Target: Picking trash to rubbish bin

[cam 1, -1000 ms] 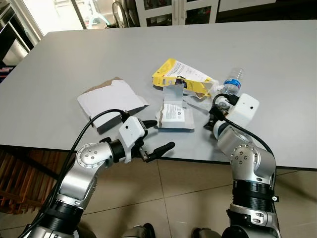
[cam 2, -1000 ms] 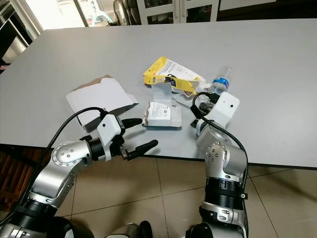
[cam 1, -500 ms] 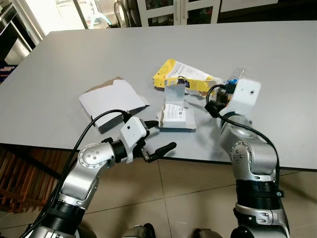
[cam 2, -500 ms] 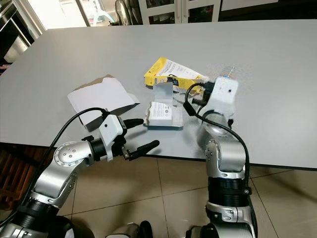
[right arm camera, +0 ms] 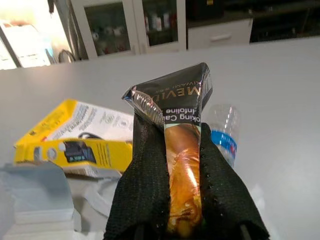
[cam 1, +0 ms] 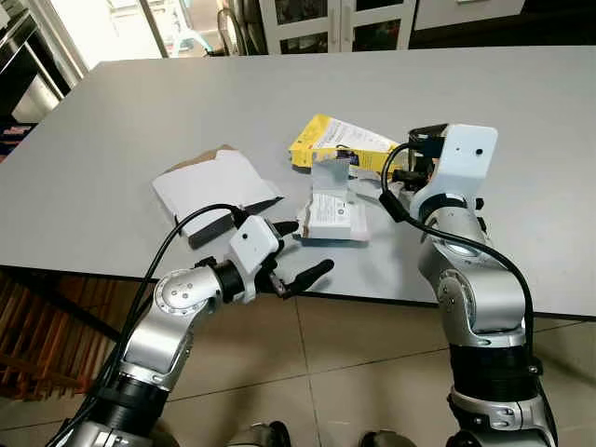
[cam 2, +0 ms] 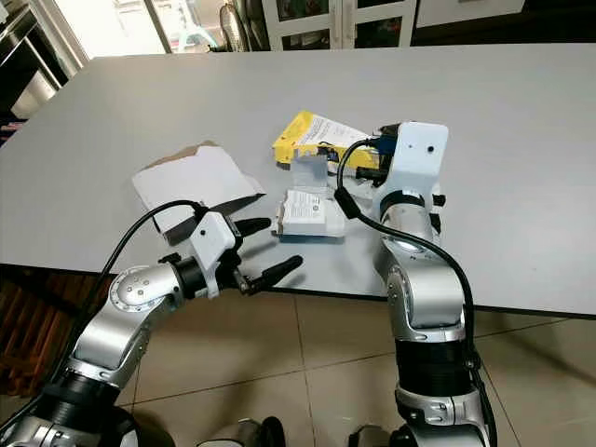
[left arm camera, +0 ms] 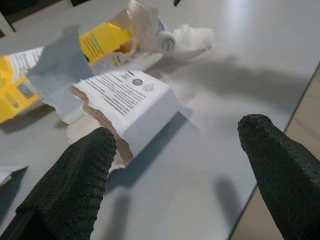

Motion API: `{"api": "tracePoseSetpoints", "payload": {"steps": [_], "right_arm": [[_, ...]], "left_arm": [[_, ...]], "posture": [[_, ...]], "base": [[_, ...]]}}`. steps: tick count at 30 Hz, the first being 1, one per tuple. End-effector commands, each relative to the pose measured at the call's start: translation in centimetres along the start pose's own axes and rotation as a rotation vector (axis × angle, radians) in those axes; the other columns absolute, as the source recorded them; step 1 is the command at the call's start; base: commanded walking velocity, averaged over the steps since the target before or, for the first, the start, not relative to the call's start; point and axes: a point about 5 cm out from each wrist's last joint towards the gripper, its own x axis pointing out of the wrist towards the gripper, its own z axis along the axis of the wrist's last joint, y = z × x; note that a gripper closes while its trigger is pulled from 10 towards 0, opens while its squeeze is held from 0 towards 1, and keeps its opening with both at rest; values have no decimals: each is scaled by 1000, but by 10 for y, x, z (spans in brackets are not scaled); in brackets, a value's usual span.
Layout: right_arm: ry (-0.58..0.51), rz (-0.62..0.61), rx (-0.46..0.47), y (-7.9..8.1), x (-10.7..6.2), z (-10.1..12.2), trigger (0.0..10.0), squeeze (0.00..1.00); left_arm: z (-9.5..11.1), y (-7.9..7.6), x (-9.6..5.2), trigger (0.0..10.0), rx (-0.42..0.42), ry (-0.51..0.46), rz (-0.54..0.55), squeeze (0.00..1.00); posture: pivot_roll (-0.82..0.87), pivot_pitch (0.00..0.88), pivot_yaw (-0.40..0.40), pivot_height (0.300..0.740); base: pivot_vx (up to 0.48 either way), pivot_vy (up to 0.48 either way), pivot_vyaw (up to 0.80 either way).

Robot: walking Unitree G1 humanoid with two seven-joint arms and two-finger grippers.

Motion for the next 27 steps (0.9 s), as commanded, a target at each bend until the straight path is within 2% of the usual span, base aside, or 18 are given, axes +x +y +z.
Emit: {"api": "tracePoseSetpoints", "payload": {"steps": [1, 4, 8, 9, 13, 14, 16, 18, 22, 27], "right_arm": [[-34, 15, -2, -2, -5, 2, 10000, 0], [-39, 11, -23, -9, -8, -1, 10000, 0], [-57, 7, -74, -16, -12, -5, 10000, 0], [-69, 1, -99, -21, -14, -7, 10000, 0], [-113, -2, -130, -28, -18, -6, 10000, 0], [-113, -2, -130, -28, -18, -6, 10000, 0], [-135, -9, -180, -33, -23, -6, 10000, 0], [-144, -10, -211, -36, -26, -7, 10000, 0], [-155, -8, -240, -39, -30, -8, 10000, 0], [-203, -24, -264, -42, -36, 0, 10000, 0]], "left_arm": [[6, 6, -1, 10000, -5, -22, 31, 0], [7, 5, -1, 10000, -9, -30, 39, 0], [9, 9, -1, 10000, -7, -50, 115, 0], [9, 13, -4, 10000, 4, -71, 206, 0], [8, 22, -8, 10000, 27, -89, 353, 0], [8, 22, -8, 10000, 27, -89, 353, 0], [11, 28, -13, 10000, 47, -110, 494, 0], [11, 31, -16, 10000, 32, -109, 576, 0], [10, 33, -20, 10000, 19, -98, 634, 0], [8, 30, -21, 10000, -48, -96, 646, 0]], "posture": [[-68, 98, 95, 740], [-71, 92, 88, 740], [-73, 85, 77, 740], [-73, 85, 77, 740], [-73, 82, 73, 740], [-73, 82, 73, 740], [-73, 82, 68, 740], [-75, 83, 65, 740], [-75, 89, 63, 740], [-76, 92, 62, 740]], "base": [[0, 0, 0], [0, 0, 0], [0, 0, 0], [0, 0, 0], [0, 0, 0], [0, 0, 0], [0, 0, 0], [0, 0, 0], [0, 0, 0], [0, 0, 0]]}}
